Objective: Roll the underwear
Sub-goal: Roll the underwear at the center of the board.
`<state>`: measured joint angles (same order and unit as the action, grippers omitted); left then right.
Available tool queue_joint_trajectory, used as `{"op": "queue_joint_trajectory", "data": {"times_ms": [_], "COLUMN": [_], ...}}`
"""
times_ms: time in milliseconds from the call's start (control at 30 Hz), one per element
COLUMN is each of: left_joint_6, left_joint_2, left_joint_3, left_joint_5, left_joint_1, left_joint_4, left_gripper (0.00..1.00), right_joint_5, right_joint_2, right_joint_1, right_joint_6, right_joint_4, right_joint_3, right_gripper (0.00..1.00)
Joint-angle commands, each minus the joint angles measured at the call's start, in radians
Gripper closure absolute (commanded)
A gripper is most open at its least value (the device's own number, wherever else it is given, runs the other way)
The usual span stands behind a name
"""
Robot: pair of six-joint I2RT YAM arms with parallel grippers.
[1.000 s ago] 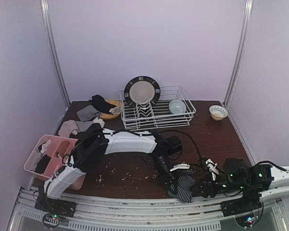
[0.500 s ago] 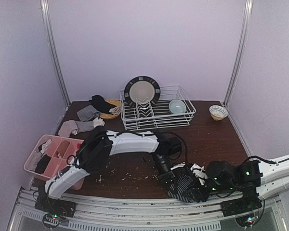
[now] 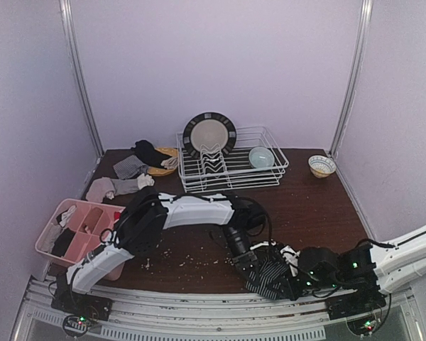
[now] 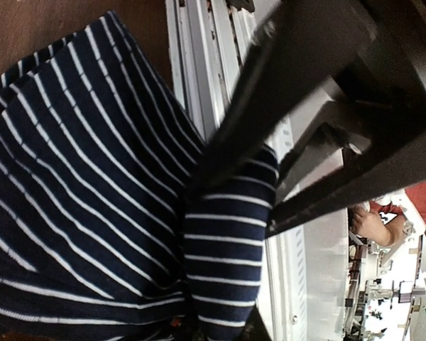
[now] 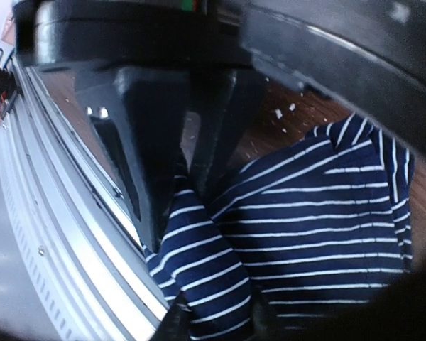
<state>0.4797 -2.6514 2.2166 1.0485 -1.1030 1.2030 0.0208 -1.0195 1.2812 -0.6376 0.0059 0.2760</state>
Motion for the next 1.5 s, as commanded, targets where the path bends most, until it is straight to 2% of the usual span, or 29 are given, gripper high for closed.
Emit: {"op": "queue_joint_trajectory", "data": {"times_ms": [0, 33, 67, 100, 133, 167, 333, 467, 733, 867, 933, 1033, 1100, 1133, 1233, 1300, 1367, 1467], "left_joint_6": [-0.017, -0.021, -0.026, -0.034, -0.043, -0.048, -0.110, -0.186, -0.322, -0.362, -0.285, -0.148, -0.168, -0.136, 0.072, 0.208, 0.356, 0.427], "left_joint_2": [-0.035, -0.026, -0.017, -0.002, 0.015, 0.034, 0.172, 0.341, 0.557, 0.744, 0.858, 0.961, 0.969, 0.968, 0.951, 0.900, 0.836, 0.771], "left_joint_3": [-0.061, -0.070, -0.081, -0.095, -0.112, -0.133, -0.260, -0.455, -0.769, -1.022, -1.164, -1.340, -1.379, -1.384, -1.356, -1.317, -1.289, -1.261], "left_joint_5": [-0.181, -0.187, -0.190, -0.195, -0.200, -0.207, -0.282, -0.362, -0.631, -0.909, -1.061, -1.160, -1.217, -1.172, -0.849, -0.835, -0.870, -0.848], "left_joint_1": [0.005, 0.005, 0.005, 0.006, 0.007, 0.008, 0.022, 0.037, 0.040, 0.028, -0.003, -0.051, -0.052, -0.052, -0.063, -0.117, -0.175, -0.221], "left_joint_4": [0.017, 0.006, -0.006, -0.022, -0.042, -0.060, -0.189, -0.355, -0.666, -1.017, -1.249, -1.631, -1.749, -1.759, -1.656, -1.602, -1.572, -1.561], "left_gripper": [0.86, 0.80, 0.65, 0.24, 0.05, 0.03, 0.02, 0.02, 0.02, 0.02, 0.02, 0.02, 0.02, 0.02, 0.04, 0.10, 0.12, 0.15], "right_joint_5": [0.006, 0.004, 0.004, 0.006, 0.010, 0.013, 0.032, 0.037, 0.041, 0.048, 0.050, 0.047, 0.040, 0.036, 0.023, 0.019, 0.015, 0.012], "right_joint_2": [-0.009, -0.008, -0.006, -0.004, -0.004, -0.003, 0.005, 0.017, -0.008, -0.012, 0.004, 0.032, 0.051, 0.062, 0.103, 0.136, 0.172, 0.213], "right_joint_1": [0.007, 0.007, 0.006, 0.007, 0.007, 0.006, 0.007, 0.003, 0.001, 0.000, -0.001, -0.007, -0.012, -0.014, -0.018, -0.023, -0.030, -0.038], "right_joint_6": [-0.126, -0.139, -0.151, -0.160, -0.175, -0.188, -0.290, -0.354, -0.436, -0.537, -0.573, -0.596, -0.613, -0.622, -0.642, -0.646, -0.644, -0.647], "right_joint_4": [0.075, 0.084, 0.089, 0.091, 0.090, 0.089, 0.111, 0.141, 0.138, 0.166, 0.141, 0.096, 0.073, 0.063, 0.019, -0.024, -0.059, -0.088], "right_joint_3": [-0.066, -0.074, -0.082, -0.088, -0.091, -0.095, -0.133, -0.175, -0.200, -0.242, -0.245, -0.244, -0.252, -0.256, -0.264, -0.265, -0.266, -0.276], "right_gripper": [0.83, 0.87, 0.92, 0.95, 0.99, 1.00, 1.00, 1.00, 1.00, 1.00, 1.00, 1.00, 1.00, 1.00, 1.00, 1.00, 1.00, 1.00]}}
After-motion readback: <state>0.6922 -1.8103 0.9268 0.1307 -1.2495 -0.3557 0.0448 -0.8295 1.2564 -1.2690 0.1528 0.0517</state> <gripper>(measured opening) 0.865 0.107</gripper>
